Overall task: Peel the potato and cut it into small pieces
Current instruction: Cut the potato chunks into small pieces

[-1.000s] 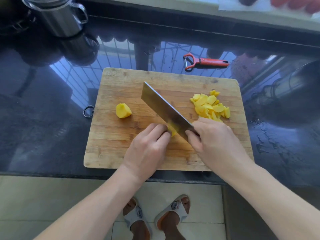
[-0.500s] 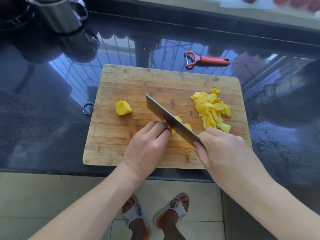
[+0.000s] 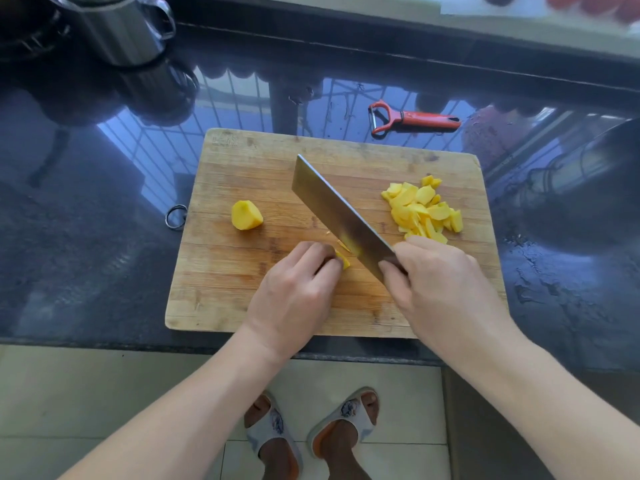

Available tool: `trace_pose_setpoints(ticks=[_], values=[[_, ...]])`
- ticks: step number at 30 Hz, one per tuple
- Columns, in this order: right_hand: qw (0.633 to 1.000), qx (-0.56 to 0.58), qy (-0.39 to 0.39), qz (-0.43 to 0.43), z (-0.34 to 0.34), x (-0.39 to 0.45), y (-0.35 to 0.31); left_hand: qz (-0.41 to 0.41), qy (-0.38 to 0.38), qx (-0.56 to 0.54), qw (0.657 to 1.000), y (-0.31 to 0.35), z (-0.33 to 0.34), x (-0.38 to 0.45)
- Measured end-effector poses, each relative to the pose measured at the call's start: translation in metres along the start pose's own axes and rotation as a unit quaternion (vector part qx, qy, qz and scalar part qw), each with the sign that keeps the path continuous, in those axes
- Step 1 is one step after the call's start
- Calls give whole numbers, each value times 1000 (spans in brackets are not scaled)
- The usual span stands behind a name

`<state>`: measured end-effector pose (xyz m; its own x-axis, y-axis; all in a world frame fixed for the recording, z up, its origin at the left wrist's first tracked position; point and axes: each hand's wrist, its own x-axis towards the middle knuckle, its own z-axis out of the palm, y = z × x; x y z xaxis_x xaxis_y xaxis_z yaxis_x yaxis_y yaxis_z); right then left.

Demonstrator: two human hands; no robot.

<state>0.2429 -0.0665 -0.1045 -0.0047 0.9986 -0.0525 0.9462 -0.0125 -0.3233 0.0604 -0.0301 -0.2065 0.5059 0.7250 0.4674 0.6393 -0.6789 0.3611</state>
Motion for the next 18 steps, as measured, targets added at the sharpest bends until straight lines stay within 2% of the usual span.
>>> trace_pose_setpoints(ticks=[18], values=[[994,-61,-87,3,-10,-15,3,4,-13,-1,1000,-1,0,1]])
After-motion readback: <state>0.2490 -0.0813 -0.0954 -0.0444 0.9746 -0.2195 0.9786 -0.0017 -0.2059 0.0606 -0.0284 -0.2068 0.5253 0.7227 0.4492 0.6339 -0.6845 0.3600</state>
